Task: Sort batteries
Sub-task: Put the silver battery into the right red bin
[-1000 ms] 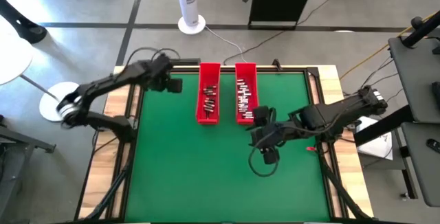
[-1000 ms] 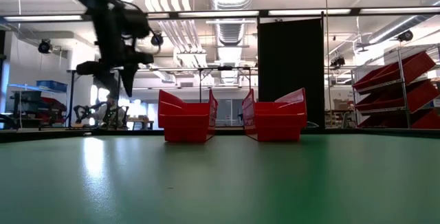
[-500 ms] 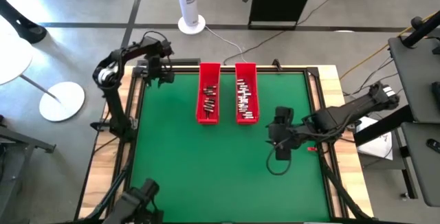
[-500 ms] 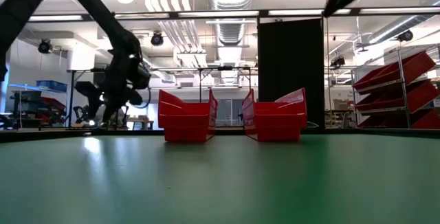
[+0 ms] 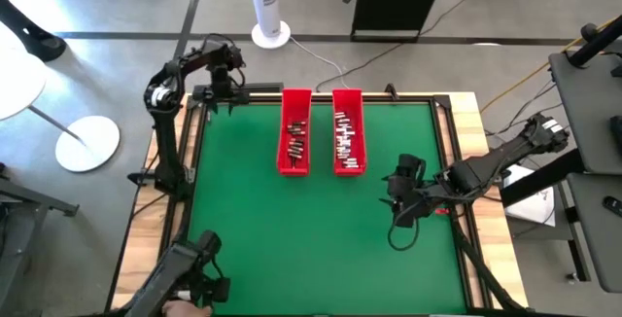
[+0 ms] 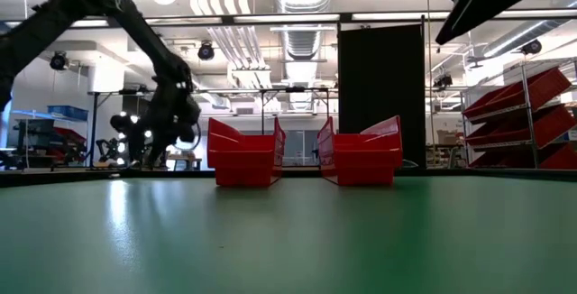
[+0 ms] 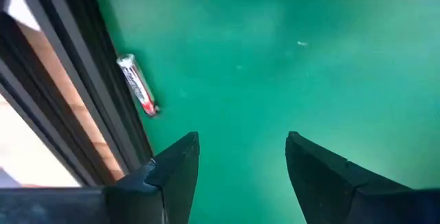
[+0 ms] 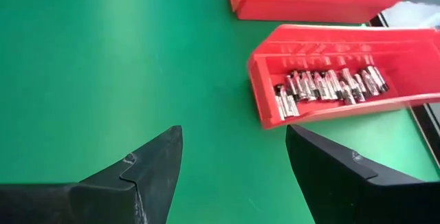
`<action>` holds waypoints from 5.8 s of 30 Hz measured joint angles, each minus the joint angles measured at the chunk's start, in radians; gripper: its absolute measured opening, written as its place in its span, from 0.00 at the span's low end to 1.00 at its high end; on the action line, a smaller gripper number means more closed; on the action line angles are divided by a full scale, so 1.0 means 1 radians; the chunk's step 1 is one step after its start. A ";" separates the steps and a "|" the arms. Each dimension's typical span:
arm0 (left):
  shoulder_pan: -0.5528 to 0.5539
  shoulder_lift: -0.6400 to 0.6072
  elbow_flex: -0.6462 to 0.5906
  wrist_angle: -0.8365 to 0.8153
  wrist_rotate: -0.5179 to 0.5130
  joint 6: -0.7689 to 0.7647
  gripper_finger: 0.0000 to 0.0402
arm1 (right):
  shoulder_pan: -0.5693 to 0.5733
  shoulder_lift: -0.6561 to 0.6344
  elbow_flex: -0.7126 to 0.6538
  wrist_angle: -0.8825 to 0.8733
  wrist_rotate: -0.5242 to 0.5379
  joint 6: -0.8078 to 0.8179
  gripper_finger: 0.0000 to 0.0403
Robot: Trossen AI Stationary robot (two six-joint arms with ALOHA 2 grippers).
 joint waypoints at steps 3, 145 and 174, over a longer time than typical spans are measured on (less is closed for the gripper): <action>0.015 0.071 0.028 -0.049 -0.032 0.027 0.49 | 0.000 0.000 -0.011 0.008 0.026 0.012 0.62; -1.359 -0.533 -0.950 0.214 0.145 0.120 0.58 | 0.430 0.770 0.604 0.081 0.170 0.542 0.62; -1.259 -0.348 -0.839 0.128 0.177 0.012 0.57 | 0.461 0.787 0.604 0.080 0.171 0.573 0.57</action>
